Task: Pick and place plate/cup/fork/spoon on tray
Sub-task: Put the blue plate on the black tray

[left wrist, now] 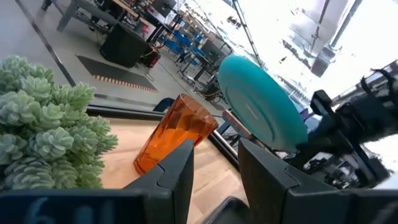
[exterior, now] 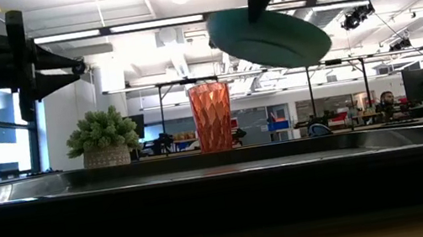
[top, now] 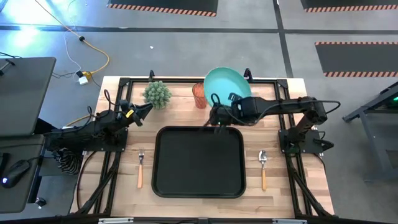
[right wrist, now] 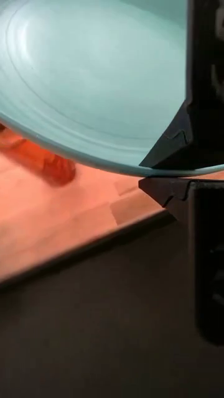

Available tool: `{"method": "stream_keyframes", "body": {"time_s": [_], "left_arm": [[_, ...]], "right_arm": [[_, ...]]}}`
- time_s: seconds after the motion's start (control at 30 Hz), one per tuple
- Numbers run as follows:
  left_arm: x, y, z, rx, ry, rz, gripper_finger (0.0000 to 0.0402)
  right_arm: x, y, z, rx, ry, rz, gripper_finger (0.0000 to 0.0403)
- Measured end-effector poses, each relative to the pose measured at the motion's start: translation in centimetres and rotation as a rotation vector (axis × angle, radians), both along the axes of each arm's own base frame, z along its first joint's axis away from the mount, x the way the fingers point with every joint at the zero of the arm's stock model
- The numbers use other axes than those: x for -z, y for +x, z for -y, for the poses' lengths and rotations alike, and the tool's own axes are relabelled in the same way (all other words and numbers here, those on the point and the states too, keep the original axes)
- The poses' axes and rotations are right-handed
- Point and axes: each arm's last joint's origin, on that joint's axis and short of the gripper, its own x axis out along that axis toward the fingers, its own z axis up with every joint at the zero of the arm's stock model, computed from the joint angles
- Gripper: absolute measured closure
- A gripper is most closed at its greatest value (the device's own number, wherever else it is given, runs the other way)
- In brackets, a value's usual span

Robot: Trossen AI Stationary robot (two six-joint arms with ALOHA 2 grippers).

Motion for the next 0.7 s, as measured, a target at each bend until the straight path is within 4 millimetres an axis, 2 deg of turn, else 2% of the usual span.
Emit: {"method": "stream_keyframes", "body": {"time_s": [0.47, 0.7], "left_arm": [[0.0, 0.0, 0.0, 0.009, -0.126, 0.084, 0.0287], [0.0, 0.0, 0.0, 0.01, -0.136, 0.091, 0.0287]], "right_arm": [[-0.4, 0.1, -7.6, -0.465, -0.047, 0.034, 0.0403], [-0.3, -0.8, -10.9, -0.691, -0.071, -0.004, 0.0403]]}}
